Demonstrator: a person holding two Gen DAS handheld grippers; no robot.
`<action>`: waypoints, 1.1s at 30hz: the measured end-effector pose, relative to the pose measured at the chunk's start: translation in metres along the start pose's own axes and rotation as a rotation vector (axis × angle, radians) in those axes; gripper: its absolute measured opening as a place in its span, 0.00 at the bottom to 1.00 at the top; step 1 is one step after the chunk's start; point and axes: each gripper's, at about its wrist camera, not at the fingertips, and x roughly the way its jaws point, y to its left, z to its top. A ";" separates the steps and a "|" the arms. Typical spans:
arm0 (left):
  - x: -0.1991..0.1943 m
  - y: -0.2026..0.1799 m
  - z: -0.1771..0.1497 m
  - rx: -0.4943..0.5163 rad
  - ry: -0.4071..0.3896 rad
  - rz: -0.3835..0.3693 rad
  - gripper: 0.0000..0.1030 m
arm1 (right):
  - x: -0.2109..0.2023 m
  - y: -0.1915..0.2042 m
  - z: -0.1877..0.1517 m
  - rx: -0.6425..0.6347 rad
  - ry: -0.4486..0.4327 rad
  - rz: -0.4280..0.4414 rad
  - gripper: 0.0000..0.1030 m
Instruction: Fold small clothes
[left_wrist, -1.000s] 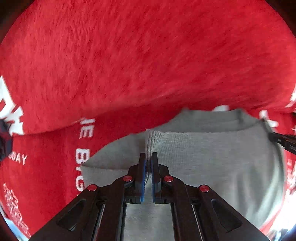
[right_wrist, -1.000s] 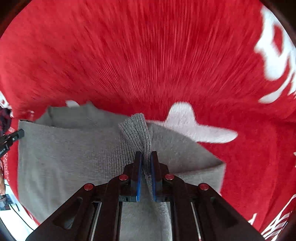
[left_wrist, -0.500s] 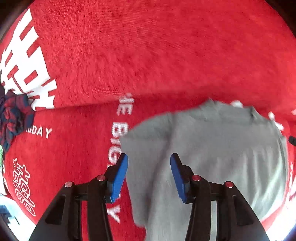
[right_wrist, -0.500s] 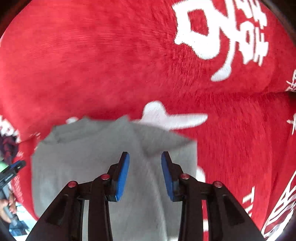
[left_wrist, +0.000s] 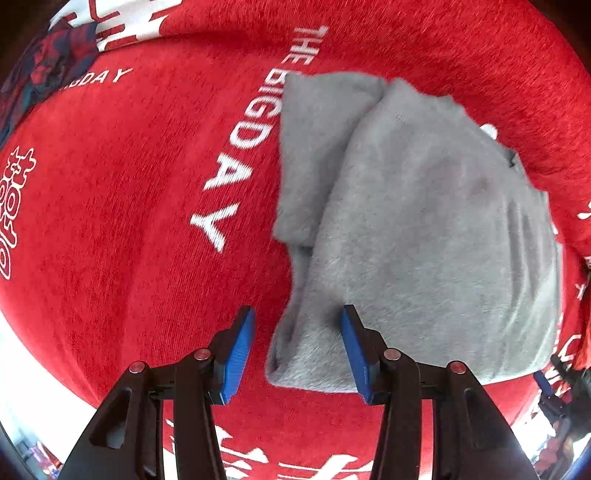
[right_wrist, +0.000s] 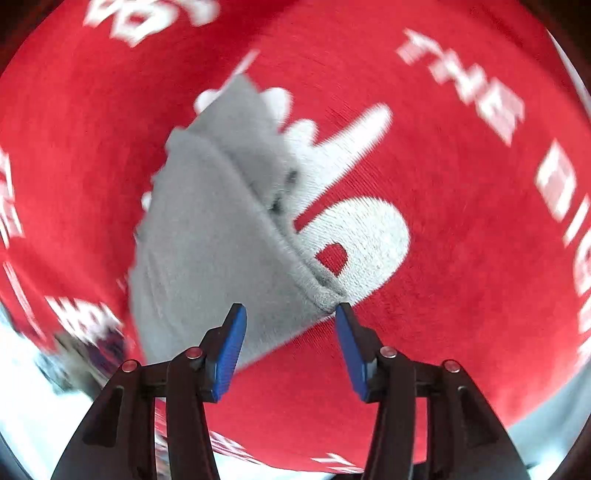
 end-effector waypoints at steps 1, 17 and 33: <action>0.001 -0.001 -0.002 0.018 -0.005 0.015 0.48 | 0.006 -0.006 0.003 0.065 -0.013 0.042 0.54; 0.002 0.012 -0.021 0.054 -0.016 0.067 0.62 | 0.008 0.014 -0.001 -0.156 -0.003 -0.179 0.12; -0.107 -0.062 -0.051 0.335 -0.145 0.091 1.00 | -0.029 0.078 -0.072 -0.298 0.040 -0.207 0.70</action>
